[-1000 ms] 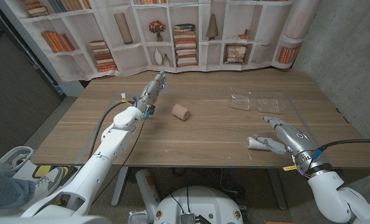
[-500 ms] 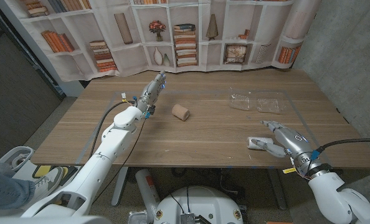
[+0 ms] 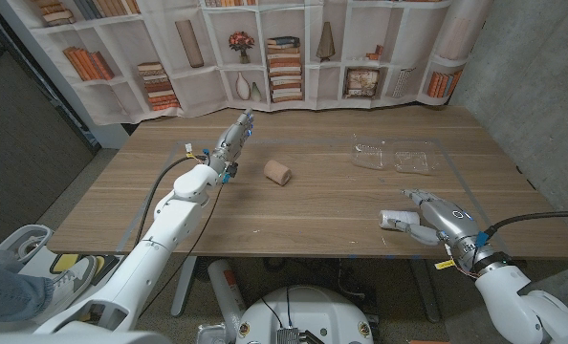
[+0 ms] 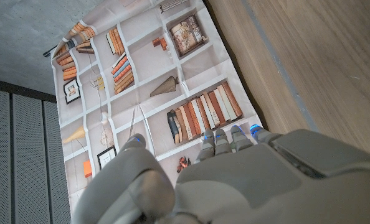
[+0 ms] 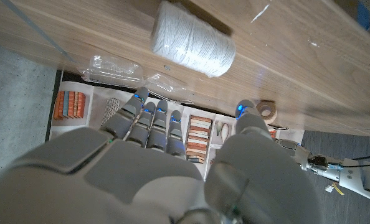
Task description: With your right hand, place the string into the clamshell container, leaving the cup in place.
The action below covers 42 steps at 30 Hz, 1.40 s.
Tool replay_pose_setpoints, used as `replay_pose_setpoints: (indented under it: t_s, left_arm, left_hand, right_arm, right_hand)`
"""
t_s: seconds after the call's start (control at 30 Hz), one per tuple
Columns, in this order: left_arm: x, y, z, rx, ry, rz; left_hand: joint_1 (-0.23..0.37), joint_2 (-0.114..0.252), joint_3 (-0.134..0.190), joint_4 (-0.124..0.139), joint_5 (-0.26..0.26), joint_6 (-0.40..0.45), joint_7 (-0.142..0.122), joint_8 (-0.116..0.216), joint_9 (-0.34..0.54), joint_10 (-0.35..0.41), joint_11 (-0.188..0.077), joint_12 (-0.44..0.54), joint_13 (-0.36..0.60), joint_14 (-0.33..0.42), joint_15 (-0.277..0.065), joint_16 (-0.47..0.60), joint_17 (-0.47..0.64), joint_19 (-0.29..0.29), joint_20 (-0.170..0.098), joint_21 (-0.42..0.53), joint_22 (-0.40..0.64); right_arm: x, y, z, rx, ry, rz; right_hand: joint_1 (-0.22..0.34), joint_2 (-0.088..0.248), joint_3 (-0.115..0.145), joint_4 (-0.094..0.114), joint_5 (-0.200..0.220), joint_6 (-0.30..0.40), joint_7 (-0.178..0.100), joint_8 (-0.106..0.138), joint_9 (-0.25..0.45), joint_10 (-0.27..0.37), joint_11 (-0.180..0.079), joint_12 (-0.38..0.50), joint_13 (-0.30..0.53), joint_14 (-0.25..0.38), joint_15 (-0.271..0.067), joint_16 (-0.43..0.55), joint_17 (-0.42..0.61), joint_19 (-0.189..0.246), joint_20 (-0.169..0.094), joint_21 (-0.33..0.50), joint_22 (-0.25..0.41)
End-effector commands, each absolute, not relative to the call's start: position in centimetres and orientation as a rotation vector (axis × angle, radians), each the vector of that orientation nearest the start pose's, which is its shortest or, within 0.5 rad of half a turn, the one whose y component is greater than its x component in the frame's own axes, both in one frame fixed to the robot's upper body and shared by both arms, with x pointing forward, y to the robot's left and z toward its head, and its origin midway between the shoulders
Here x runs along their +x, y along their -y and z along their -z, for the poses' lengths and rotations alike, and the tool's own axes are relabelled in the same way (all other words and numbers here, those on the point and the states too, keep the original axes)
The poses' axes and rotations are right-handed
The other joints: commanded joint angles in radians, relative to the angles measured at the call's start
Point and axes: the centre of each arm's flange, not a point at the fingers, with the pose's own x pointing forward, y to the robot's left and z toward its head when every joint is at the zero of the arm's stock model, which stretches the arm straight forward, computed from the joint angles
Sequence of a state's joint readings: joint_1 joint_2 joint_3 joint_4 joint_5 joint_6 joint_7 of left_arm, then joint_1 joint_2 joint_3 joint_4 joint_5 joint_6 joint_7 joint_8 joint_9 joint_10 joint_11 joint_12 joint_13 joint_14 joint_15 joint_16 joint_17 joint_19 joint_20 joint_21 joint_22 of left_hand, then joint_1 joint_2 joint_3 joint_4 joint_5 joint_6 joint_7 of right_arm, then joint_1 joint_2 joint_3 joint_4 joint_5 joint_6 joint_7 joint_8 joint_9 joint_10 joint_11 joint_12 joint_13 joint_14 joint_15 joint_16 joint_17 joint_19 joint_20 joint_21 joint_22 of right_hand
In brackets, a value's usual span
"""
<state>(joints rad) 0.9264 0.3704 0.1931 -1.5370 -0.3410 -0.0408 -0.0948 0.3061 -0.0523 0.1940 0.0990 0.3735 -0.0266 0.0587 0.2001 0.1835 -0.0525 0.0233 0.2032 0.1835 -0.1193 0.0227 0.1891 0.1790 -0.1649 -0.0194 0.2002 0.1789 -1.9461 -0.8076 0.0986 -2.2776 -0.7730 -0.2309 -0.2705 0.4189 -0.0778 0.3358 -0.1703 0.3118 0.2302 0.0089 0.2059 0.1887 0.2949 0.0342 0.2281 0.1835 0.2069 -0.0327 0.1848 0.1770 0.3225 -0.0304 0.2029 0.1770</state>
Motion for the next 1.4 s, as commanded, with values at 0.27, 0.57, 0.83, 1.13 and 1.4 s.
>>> replay_pose_setpoints:
  t_s: [0.27, 0.57, 0.83, 1.13, 1.4]
  left_arm:
    - [61.9, -25.1, 0.4, 0.113, 0.589, 0.235]
    - [61.9, -25.4, 0.9, 0.104, 0.584, 0.233]
    - [62.1, -25.4, 1.2, 0.099, 0.579, 0.238]
    - [62.3, -25.6, 1.3, 0.097, 0.574, 0.231]
    - [62.7, -25.9, 1.4, 0.091, 0.562, 0.229]
  left_hand:
    - [0.003, 0.010, -0.008, 0.001, 0.006, 0.003, 0.005, -0.002, 0.003, -0.002, -0.002, -0.002, 0.003, -0.004, 0.002, -0.002, 0.003, -0.003, 0.000, -0.001, 0.003]
    - [0.003, 0.010, -0.009, 0.001, 0.006, 0.002, 0.004, -0.003, 0.003, -0.001, -0.002, -0.002, 0.003, -0.004, 0.002, -0.002, 0.003, -0.004, 0.000, -0.001, 0.003]
    - [0.004, 0.011, -0.011, 0.001, 0.006, 0.003, 0.004, -0.003, 0.003, -0.002, -0.002, -0.002, 0.003, -0.004, 0.002, -0.002, 0.003, -0.005, 0.001, -0.001, 0.003]
    - [0.004, 0.012, -0.012, 0.001, 0.006, 0.003, 0.004, -0.003, 0.003, -0.001, -0.002, -0.002, 0.003, -0.003, 0.002, -0.002, 0.003, -0.005, 0.001, -0.001, 0.003]
    - [0.005, 0.012, -0.014, 0.001, 0.006, 0.003, 0.003, -0.003, 0.004, -0.003, -0.002, -0.002, 0.003, -0.004, 0.001, -0.002, 0.003, -0.006, 0.002, -0.001, 0.003]
  right_arm:
    - [40.2, 31.2, 14.8, -1.516, 0.447, 0.189]
    - [40.8, 31.3, 15.2, -1.531, 0.412, 0.176]
    - [41.2, 31.4, 15.4, -1.534, 0.391, 0.173]
    - [42.0, 31.4, 15.7, -1.550, 0.370, 0.173]
    - [42.7, 31.6, 15.8, -1.540, 0.356, 0.171]
  right_hand:
    - [0.037, 0.001, 0.013, -0.003, 0.012, 0.009, -0.003, -0.001, 0.001, 0.000, -0.001, 0.000, 0.004, 0.000, -0.003, 0.000, 0.003, 0.002, 0.006, -0.003, 0.000]
    - [0.055, 0.001, 0.018, -0.004, 0.016, 0.015, -0.006, 0.001, 0.001, 0.004, -0.001, 0.001, 0.004, 0.007, -0.005, 0.002, 0.002, 0.004, 0.007, -0.003, 0.000]
    - [0.068, -0.001, 0.022, -0.004, 0.018, 0.018, -0.008, 0.001, 0.002, 0.006, -0.002, 0.000, 0.004, 0.015, -0.005, 0.004, 0.002, 0.007, 0.008, -0.003, 0.000]
    - [0.080, -0.002, 0.025, -0.003, 0.020, 0.027, -0.009, 0.004, 0.002, 0.013, -0.005, 0.002, 0.004, 0.019, -0.008, 0.005, 0.002, 0.010, 0.008, -0.003, 0.000]
    - [0.091, -0.002, 0.028, -0.002, 0.021, 0.036, -0.011, 0.006, 0.002, 0.020, -0.006, 0.004, 0.004, 0.025, -0.009, 0.006, 0.003, 0.014, 0.007, -0.002, 0.000]
